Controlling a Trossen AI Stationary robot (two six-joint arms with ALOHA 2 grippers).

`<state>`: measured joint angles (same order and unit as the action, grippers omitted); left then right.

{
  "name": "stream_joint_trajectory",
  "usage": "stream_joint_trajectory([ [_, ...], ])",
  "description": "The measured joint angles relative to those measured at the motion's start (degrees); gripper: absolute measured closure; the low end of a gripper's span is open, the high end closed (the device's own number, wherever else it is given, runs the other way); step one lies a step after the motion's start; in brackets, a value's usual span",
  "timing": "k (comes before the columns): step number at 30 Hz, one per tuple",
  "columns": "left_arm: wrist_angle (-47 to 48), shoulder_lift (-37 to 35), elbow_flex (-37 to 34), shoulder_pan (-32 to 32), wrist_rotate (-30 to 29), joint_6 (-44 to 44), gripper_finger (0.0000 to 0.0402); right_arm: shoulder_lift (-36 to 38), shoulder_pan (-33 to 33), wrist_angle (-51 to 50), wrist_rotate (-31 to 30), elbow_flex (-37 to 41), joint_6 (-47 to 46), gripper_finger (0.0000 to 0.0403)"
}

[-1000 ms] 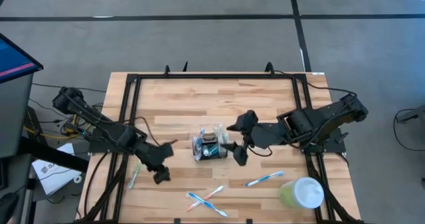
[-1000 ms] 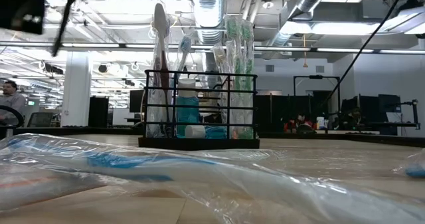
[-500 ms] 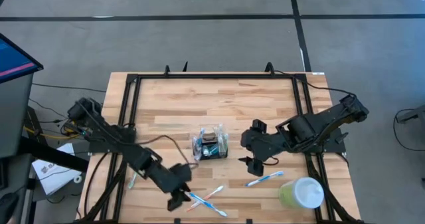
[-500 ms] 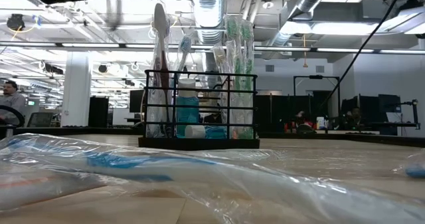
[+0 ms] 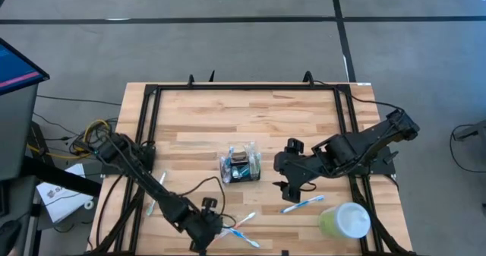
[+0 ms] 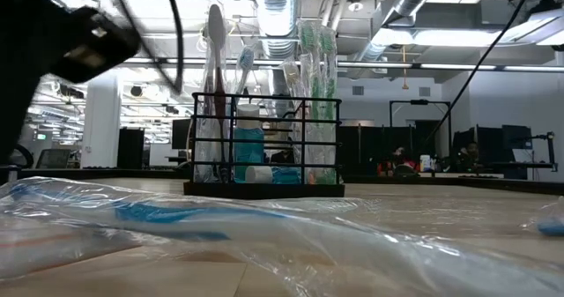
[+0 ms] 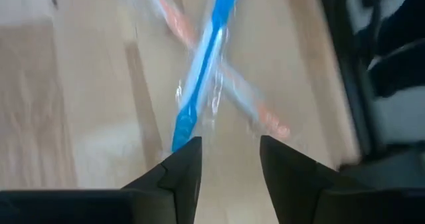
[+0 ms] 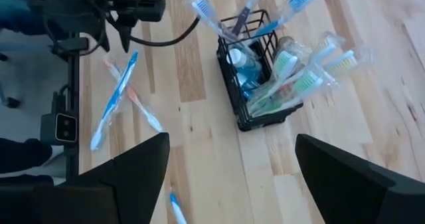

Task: Pick & Place toothbrushing station
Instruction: Put the left blue toothbrush into the top left section of the mesh organizer

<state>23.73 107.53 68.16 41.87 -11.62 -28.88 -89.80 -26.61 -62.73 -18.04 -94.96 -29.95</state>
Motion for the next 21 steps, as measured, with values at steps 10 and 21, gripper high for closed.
stream_joint_trajectory([
  [10, -1.13, -2.31, 0.07, -0.92, -8.34, 4.00, 0.0212, 0.00, 0.07, -0.10, -0.03, 0.00, 0.00, 0.0085],
  [21, -3.20, -0.13, -0.02, -3.32, -1.04, 7.66, 0.0206, 0.00, 0.15, -0.12, -0.17, 0.00, 0.13, 0.0085],
])
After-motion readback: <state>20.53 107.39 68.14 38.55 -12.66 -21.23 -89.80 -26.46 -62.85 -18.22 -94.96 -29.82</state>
